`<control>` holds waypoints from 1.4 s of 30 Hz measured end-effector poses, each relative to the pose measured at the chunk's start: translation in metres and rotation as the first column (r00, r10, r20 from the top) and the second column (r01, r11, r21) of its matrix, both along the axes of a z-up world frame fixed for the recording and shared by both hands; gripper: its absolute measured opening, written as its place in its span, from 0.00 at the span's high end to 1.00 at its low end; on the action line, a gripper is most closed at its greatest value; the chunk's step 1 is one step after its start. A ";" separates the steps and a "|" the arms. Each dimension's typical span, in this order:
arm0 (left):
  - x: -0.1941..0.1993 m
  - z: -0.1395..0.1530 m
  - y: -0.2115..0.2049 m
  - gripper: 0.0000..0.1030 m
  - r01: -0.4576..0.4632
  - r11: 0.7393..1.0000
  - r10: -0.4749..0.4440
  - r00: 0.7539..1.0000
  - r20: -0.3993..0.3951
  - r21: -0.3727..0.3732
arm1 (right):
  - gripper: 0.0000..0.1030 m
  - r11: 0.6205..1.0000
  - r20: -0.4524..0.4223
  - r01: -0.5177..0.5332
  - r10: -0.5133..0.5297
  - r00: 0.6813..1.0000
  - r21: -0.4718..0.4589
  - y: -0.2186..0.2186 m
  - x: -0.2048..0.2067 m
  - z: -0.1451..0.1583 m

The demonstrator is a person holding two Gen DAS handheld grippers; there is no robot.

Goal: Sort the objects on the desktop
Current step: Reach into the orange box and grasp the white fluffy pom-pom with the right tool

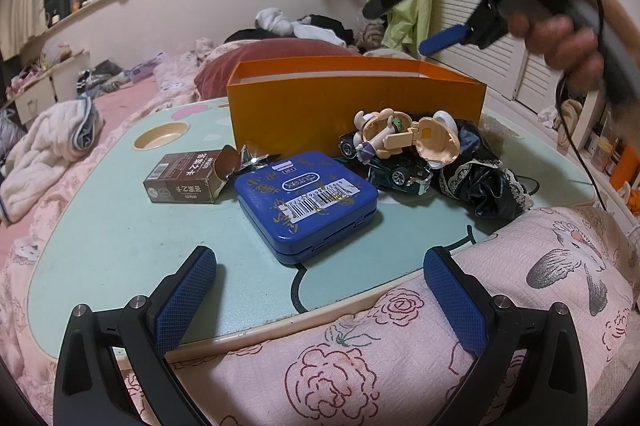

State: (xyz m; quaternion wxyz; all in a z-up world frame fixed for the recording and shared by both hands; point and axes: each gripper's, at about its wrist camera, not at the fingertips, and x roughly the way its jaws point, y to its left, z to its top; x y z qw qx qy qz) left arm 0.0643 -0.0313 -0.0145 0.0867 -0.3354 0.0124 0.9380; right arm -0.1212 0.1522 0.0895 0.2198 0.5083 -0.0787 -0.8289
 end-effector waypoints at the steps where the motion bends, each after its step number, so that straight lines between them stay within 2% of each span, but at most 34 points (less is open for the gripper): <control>1: 0.000 0.000 0.000 0.00 0.000 1.000 0.000 1.000 0.000 0.000 | 0.21 1.000 0.051 -0.017 0.017 0.999 0.004 -0.004 -0.006 0.000; 5: 0.000 0.000 0.000 0.00 0.000 1.000 0.000 1.000 -0.001 0.000 | 0.21 0.997 0.230 -0.073 0.064 0.971 0.030 -0.021 -0.025 -0.017; 9: 0.000 -0.001 0.000 0.00 0.001 1.000 -0.001 1.000 -0.001 0.001 | 0.22 0.986 0.239 -0.020 -0.021 0.971 0.168 -0.031 -0.030 -0.035; 12: -0.001 0.002 0.001 0.00 0.001 1.000 -0.001 1.000 -0.001 0.000 | 0.26 0.970 0.252 -0.056 -0.006 0.968 0.238 -0.043 -0.025 -0.047; 17: -0.001 0.002 0.001 0.00 0.001 1.000 -0.001 1.000 -0.001 0.001 | 0.26 0.980 0.272 -0.089 0.037 0.962 0.180 -0.057 -0.019 -0.052; 20: -0.001 0.002 0.001 0.00 0.001 1.000 -0.001 1.000 -0.002 0.000 | 0.26 0.992 0.309 -0.078 0.042 0.950 0.104 -0.062 -0.022 -0.055; 24: -0.002 0.001 0.000 0.00 0.001 1.000 -0.001 1.000 -0.002 0.000 | 0.26 0.983 0.329 -0.103 0.049 0.943 0.149 -0.075 -0.024 -0.066; 26: -0.002 0.001 0.001 0.00 0.001 1.000 -0.001 1.000 -0.001 0.000 | 0.34 0.978 0.330 -0.113 0.049 0.943 0.176 -0.077 -0.024 -0.074; 28: -0.003 0.003 0.000 0.00 0.001 1.000 -0.001 1.000 -0.002 0.001 | 0.61 0.962 0.278 -0.106 0.033 0.960 0.250 -0.077 -0.024 -0.073; 30: -0.003 0.003 0.000 0.00 0.002 1.000 -0.002 1.000 -0.001 0.000 | 0.79 0.940 0.229 -0.100 0.024 0.973 0.327 -0.077 -0.021 -0.073; 33: -0.003 0.003 0.000 0.00 0.001 1.000 -0.001 1.000 -0.002 0.000 | 0.88 0.933 0.186 -0.104 0.041 0.982 0.344 -0.074 -0.016 -0.073; 34: -0.003 0.004 0.000 0.00 0.001 1.000 -0.001 1.000 -0.002 0.001 | 0.97 0.934 0.183 -0.106 0.044 0.982 0.342 -0.072 -0.015 -0.074; 35: -0.003 0.004 0.000 0.00 0.002 1.000 -0.002 1.000 -0.002 0.001 | 1.00 0.939 0.187 -0.106 0.046 0.981 0.326 -0.067 -0.016 -0.074; 37: -0.003 0.004 0.000 0.00 0.002 1.000 -0.002 1.000 -0.003 0.001 | 1.00 0.965 0.193 -0.085 0.037 0.981 0.247 -0.055 -0.022 -0.068; 41: -0.004 0.004 0.000 0.00 0.002 1.000 -0.002 1.000 -0.003 0.001 | 0.99 0.996 0.172 -0.022 0.006 0.985 0.092 -0.020 -0.028 -0.036; 42: -0.003 0.005 0.000 0.00 0.002 1.000 -0.002 1.000 -0.003 0.002 | 0.96 0.999 0.167 -0.009 0.000 0.986 0.054 -0.013 -0.027 -0.029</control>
